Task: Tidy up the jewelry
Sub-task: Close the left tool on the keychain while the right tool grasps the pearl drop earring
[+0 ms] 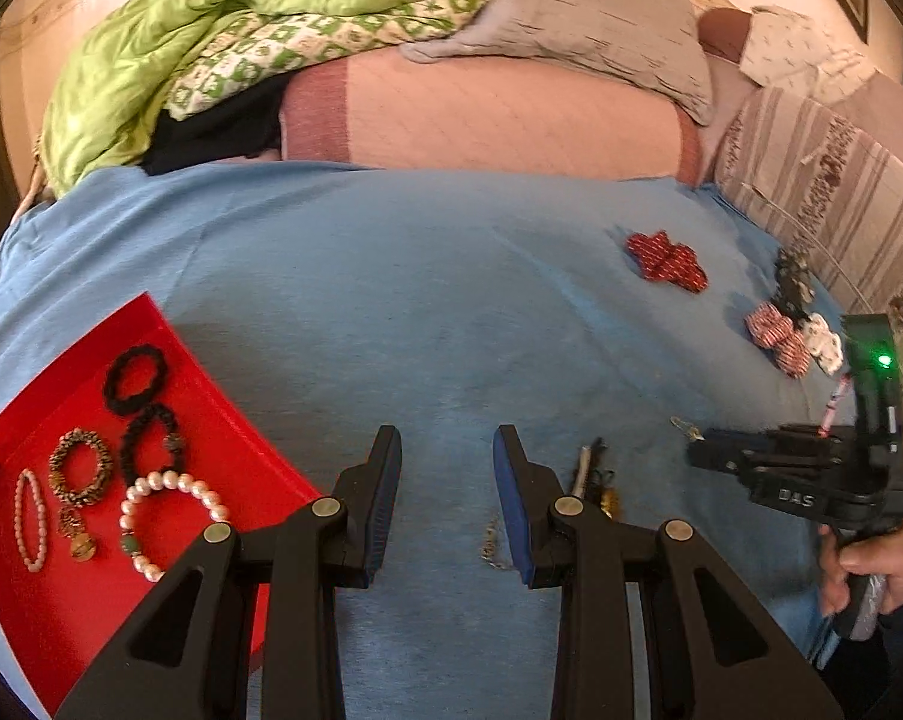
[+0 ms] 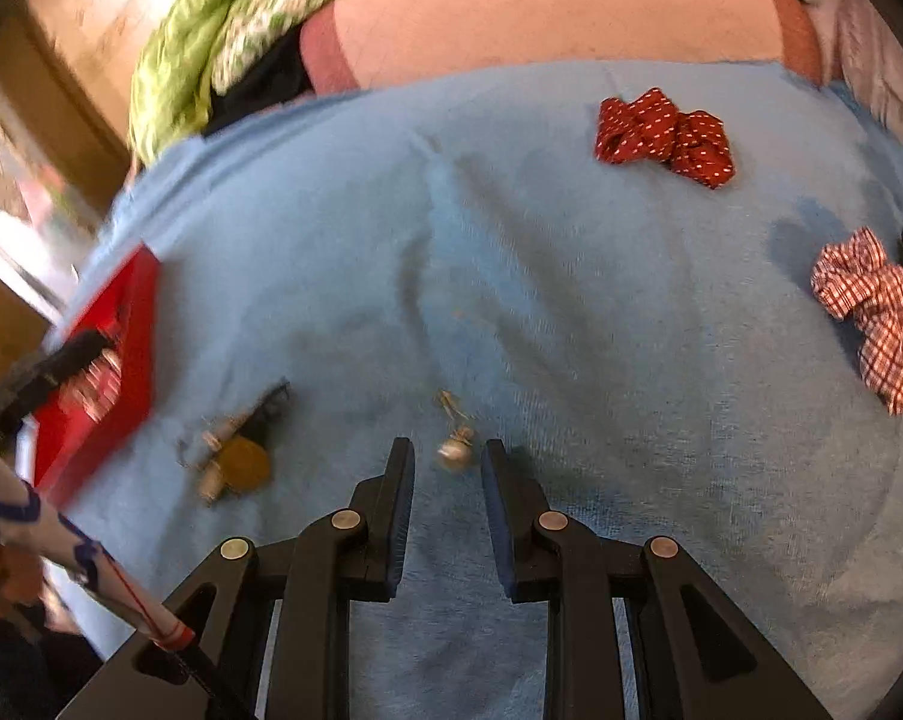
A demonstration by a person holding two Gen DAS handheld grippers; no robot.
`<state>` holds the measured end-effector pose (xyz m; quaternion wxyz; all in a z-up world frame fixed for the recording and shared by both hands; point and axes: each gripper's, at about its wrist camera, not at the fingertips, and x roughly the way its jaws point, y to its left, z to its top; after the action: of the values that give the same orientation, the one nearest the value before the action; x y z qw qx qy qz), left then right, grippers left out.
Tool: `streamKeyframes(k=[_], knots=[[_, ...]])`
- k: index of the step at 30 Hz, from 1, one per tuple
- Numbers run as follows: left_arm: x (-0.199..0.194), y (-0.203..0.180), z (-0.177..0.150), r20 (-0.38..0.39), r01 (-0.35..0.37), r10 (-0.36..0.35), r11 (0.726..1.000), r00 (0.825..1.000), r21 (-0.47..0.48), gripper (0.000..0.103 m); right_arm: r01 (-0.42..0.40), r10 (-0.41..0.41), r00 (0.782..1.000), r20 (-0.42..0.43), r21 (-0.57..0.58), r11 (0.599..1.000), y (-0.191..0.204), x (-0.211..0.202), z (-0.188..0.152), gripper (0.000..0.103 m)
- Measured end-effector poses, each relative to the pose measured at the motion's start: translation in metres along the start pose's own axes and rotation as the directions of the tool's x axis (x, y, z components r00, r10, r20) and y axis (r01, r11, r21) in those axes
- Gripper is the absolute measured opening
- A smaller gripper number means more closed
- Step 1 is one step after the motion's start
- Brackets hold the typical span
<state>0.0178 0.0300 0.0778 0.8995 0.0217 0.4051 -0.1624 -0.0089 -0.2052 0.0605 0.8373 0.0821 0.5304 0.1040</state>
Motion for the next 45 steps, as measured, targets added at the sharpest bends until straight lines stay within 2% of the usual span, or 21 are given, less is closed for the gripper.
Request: streamKeyframes(k=[1,3,4,8,11,18,24,27,31,34,40,45], knots=[[0.000,-0.002,-0.002,-0.004,0.008,-0.008,1.000,1.000,0.007,0.030,0.017,-0.017,1.000,0.001,-0.020,1.000,0.002,0.000,0.000,0.024],[0.002,-0.007,-0.004,-0.024,0.042,-0.041,0.999,0.999,0.031,0.030,0.064,-0.064,0.998,0.002,-0.049,0.997,0.006,0.000,0.000,0.012],[0.003,-0.010,-0.006,-0.034,0.061,-0.059,0.997,0.998,0.041,0.030,0.065,-0.065,0.998,0.004,-0.052,0.997,0.006,0.001,0.000,0.012],[0.006,-0.024,-0.012,-0.077,0.155,-0.149,0.984,0.986,0.083,0.030,0.038,-0.037,0.999,0.034,-0.027,0.999,0.002,-0.008,0.001,0.012],[0.012,-0.033,-0.016,-0.105,0.186,-0.175,0.977,0.979,0.108,0.030,-0.020,0.021,0.997,0.076,-0.007,1.000,0.000,-0.019,0.002,0.012],[0.042,-0.054,-0.022,-0.181,0.163,-0.133,0.974,0.974,0.160,0.030,-0.069,0.070,0.992,0.102,-0.016,0.998,0.007,-0.027,0.004,0.012],[0.063,-0.064,-0.023,-0.214,0.139,-0.098,0.973,0.972,0.183,0.030,-0.093,0.093,0.990,0.108,-0.007,0.996,0.010,-0.029,0.006,0.012],[0.069,-0.064,-0.019,-0.218,0.153,-0.116,0.975,0.969,0.160,0.014,-0.102,0.102,0.989,0.107,-0.006,0.995,0.008,-0.028,0.006,0.012],[0.057,-0.053,-0.009,-0.167,0.177,-0.157,0.978,0.973,0.109,0.014,-0.118,0.118,0.987,0.113,-0.003,0.993,0.008,-0.031,0.008,0.012],[0.040,-0.038,0.001,-0.080,0.187,-0.183,0.981,0.980,0.052,0.014,-0.129,0.129,0.983,0.127,-0.006,0.992,0.009,-0.035,0.009,0.012],[0.015,-0.017,0.014,0.055,0.142,-0.142,0.990,0.988,-0.002,0.014,-0.148,0.150,0.977,0.151,-0.023,0.989,0.017,-0.040,0.011,0.012],[0.012,-0.018,0.015,0.065,0.129,-0.130,0.992,0.989,0.010,0.014,-0.157,0.162,0.973,0.163,-0.041,0.987,0.025,-0.042,0.012,0.012]])
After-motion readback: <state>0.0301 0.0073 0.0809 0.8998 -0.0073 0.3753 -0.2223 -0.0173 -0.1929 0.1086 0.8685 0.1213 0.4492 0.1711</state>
